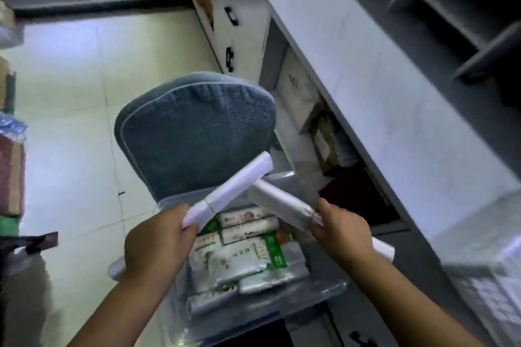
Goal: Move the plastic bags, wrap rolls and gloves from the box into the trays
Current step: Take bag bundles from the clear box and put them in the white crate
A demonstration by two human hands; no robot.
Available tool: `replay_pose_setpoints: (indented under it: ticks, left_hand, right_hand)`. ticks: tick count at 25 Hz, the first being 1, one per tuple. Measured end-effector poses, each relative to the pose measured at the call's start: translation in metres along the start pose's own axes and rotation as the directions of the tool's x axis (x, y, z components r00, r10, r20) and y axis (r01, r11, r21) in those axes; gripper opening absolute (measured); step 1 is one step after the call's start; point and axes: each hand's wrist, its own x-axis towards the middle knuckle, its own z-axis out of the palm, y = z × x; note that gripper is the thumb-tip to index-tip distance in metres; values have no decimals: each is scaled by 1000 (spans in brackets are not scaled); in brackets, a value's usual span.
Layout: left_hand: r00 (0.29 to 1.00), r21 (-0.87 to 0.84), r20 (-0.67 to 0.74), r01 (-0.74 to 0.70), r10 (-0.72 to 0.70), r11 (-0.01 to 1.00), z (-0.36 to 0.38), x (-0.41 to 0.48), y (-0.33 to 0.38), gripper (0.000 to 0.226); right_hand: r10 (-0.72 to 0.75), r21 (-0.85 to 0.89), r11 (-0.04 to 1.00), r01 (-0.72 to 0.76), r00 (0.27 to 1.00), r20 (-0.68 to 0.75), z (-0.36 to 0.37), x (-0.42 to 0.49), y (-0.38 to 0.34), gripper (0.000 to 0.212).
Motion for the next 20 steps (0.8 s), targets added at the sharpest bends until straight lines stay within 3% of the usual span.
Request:
replay_pose_setpoints:
  ticks: [3, 6, 10, 14, 17, 20]
  left_hand:
    - [984, -63, -137, -124, 114, 990, -24, 0, 51, 24]
    - [954, -140, -158, -276, 254, 951, -37, 0, 114, 30]
    - [889, -290, -77, -452, 451, 843, -37, -17, 207, 26]
    - [821, -429, 0, -516, 571, 741, -23, -41, 295, 23]
    - [739, -473, 56, -572, 671, 670, -4, -67, 372, 20]
    - [673, -471, 83, -623, 735, 624, 24, -91, 448, 23]
  right_hand:
    - [151, 48, 988, -146, 979, -134, -67, -45, 30, 20]
    - [314, 76, 950, -304, 919, -240, -110, -85, 63, 20]
    - [507, 142, 859, -492, 778, -372, -150, -152, 117, 24]
    - [641, 204, 752, -627, 621, -452, -173, -217, 178, 25]
    - [747, 263, 634, -727, 487, -453, -181, -263, 237, 21]
    - [808, 305, 552, -776, 409, -424, -181, -302, 296, 17]
